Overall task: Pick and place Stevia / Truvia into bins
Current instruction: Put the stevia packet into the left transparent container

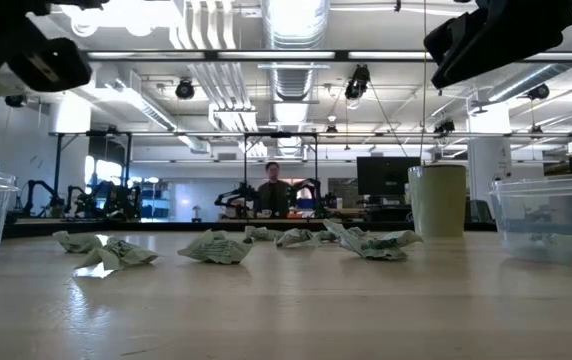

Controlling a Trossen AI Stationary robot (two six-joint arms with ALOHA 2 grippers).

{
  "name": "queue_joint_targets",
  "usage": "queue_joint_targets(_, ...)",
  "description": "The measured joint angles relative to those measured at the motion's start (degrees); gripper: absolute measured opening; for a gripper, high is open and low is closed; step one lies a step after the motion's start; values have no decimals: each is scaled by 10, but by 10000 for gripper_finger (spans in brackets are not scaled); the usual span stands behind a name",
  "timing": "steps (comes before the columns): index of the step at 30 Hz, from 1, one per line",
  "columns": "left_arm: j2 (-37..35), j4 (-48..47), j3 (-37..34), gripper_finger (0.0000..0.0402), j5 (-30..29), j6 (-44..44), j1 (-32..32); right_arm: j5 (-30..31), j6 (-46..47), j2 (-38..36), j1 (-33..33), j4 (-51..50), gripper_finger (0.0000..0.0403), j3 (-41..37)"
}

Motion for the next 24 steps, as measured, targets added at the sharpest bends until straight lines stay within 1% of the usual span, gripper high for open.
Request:
queue_joint_targets(4,0,34,-22,0,0,-23,-19,0,-2,0,0,6,68,0)
queue_joint_targets(7,6,53,-30,0,0,-24,-25,0,-4,0,0,10,68,0)
queue_joint_targets(15,32,55,-30,0,-2,-26,-34,0,-14,0,0,30,68,0)
queue_joint_targets(24,71,47,-30,0,-2,-69,-36,0,-39,0,0,30,68,0)
